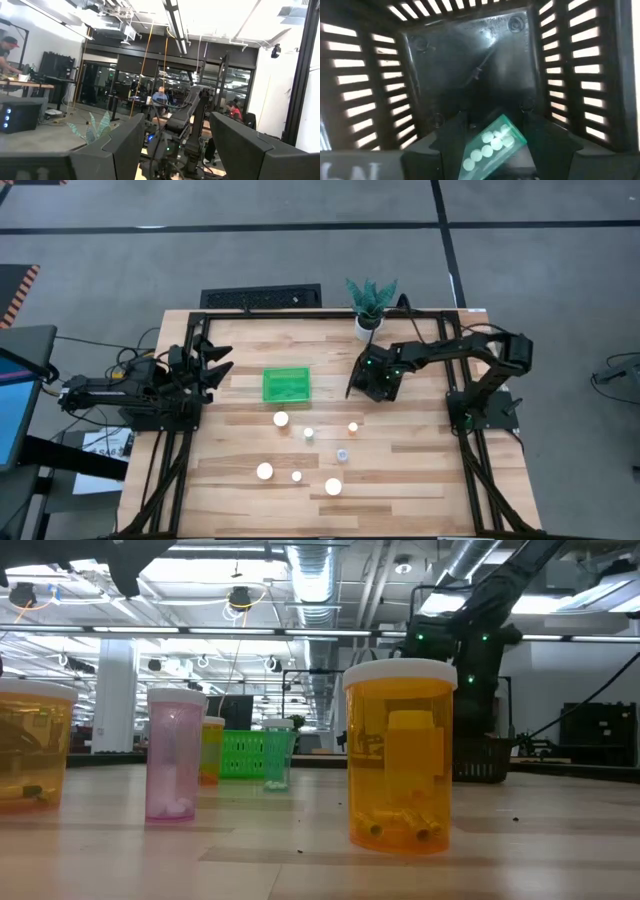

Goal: Pick and place medicine bottles into bin by pill shape (circle, oval)
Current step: Put the right blue tablet bottle into the black basket

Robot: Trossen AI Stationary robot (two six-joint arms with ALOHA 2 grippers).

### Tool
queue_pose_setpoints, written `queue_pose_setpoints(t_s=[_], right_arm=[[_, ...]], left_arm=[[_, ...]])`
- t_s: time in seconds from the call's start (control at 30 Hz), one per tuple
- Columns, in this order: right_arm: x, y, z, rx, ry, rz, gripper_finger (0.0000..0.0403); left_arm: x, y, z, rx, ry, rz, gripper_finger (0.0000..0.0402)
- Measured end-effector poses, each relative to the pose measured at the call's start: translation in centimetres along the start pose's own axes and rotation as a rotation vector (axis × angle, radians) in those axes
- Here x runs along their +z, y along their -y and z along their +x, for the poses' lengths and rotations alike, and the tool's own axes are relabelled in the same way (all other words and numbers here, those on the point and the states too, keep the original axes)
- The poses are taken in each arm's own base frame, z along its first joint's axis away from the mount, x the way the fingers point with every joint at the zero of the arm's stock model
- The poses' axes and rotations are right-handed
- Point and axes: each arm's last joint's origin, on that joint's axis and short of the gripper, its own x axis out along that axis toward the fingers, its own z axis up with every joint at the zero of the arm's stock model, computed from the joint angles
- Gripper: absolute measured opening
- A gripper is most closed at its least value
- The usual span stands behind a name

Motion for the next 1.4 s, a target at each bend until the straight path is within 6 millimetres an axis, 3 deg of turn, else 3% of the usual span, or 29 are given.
queue_pose_setpoints(t_s=[0.13,0.5,0.63,1.03,1.17,1.4], right_arm=[[0.4,-0.1,-0.4,0.005,0.005,-0.015,0.0204],[1.9,-0.2,-4.0,0.031,0.045,-0.044,0.0122],[1.8,-0.4,-4.5,0.047,0.043,-0.054,0.0113],[0.6,-0.6,-2.8,0.001,-0.13,0.079,0.0214],[0.8,-1.1,-1.6,0.001,-0.134,0.083,0.0214],[0.6,-1.2,0.0,-0.02,-0.198,0.083,0.0179]], left_arm=[[0.0,0.0,0.0,0.001,0.002,0.0,0.022],[0.0,0.0,0.0,0.004,0.002,0.0,0.022],[0.0,0.0,0.0,0.0,0.001,0.0,0.022],[0.0,0.0,0.0,-0.001,-0.001,0.0,0.022],[0.0,0.0,0.0,-0.001,-0.001,0.0,0.022],[0.0,0.0,0.0,-0.001,-0.001,0.0,0.022]])
